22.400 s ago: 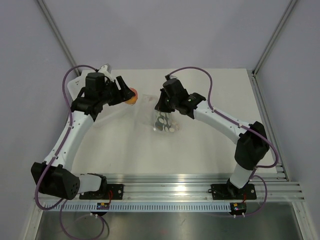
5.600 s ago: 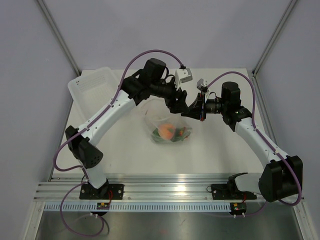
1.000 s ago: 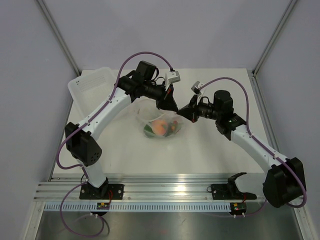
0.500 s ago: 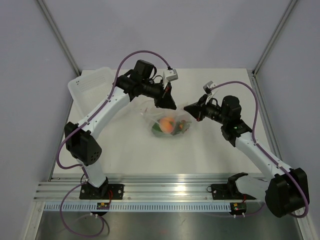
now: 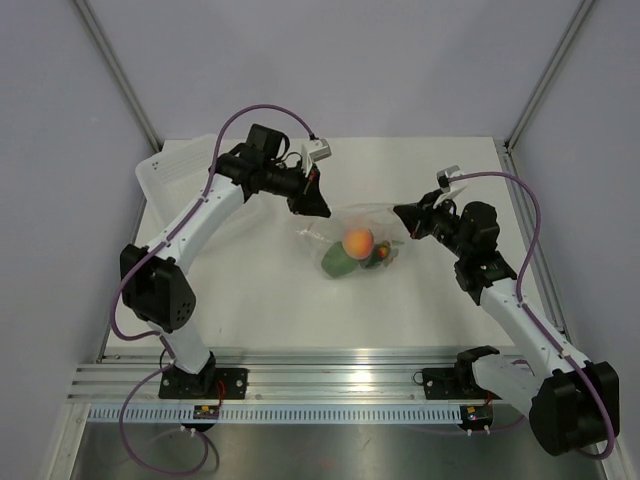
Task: Place the food in the zip-top bag and seal the zipper
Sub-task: Zip the zipper food storage bag at the center of the board, then place the zipper food storage bag at the center of the board.
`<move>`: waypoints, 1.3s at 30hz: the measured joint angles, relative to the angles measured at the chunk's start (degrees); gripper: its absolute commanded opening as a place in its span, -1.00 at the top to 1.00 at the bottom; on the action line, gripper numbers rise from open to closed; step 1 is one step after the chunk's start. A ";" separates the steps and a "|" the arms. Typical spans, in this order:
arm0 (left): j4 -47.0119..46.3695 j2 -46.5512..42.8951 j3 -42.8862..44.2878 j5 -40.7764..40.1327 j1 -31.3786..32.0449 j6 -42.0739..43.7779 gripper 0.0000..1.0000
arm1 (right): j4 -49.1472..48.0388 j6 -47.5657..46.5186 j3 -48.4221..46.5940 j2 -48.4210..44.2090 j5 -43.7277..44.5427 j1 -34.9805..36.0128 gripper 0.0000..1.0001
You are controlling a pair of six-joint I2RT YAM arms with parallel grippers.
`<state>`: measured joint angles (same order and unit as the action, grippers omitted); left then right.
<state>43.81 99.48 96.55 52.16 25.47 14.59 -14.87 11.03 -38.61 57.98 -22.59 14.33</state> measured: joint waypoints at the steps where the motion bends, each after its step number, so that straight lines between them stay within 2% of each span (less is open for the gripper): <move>1: -0.31 -0.61 -1.18 -0.04 -0.37 -0.07 1.00 | 0.42 0.00 0.00 0.00 0.66 -0.11 1.00; 10: -5.86 -9.07 -12.41 0.24 -5.29 -3.06 1.00 | 2.54 1.11 0.00 -1.18 6.75 -0.92 1.00; 17: -7.56 -11.54 -17.51 -0.39 -7.32 -4.44 1.00 | 4.09 1.77 0.00 -1.79 11.19 -1.64 1.00; 28: -8.20 -11.67 -18.40 -0.94 -7.30 -6.01 1.00 | 4.87 1.97 0.00 -1.79 12.11 -1.64 1.00; 33: -9.66 -11.17 -15.50 -0.94 -7.13 -9.70 1.00 | 5.68 1.66 -1.29 -1.09 14.25 -1.66 1.00; 36: -11.43 -8.79 -9.84 -0.92 -6.58 -11.76 1.00 | 6.54 0.46 -5.07 1.22 16.22 -2.40 1.00; 39: -11.50 -3.69 -0.02 -0.61 -6.10 -14.43 1.00 | 7.37 -1.55 -11.13 4.48 18.12 -3.58 1.00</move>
<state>32.32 95.79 96.53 51.55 19.38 0.16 -7.51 9.47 -49.74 62.46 -4.47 10.74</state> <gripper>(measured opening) 0.054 0.009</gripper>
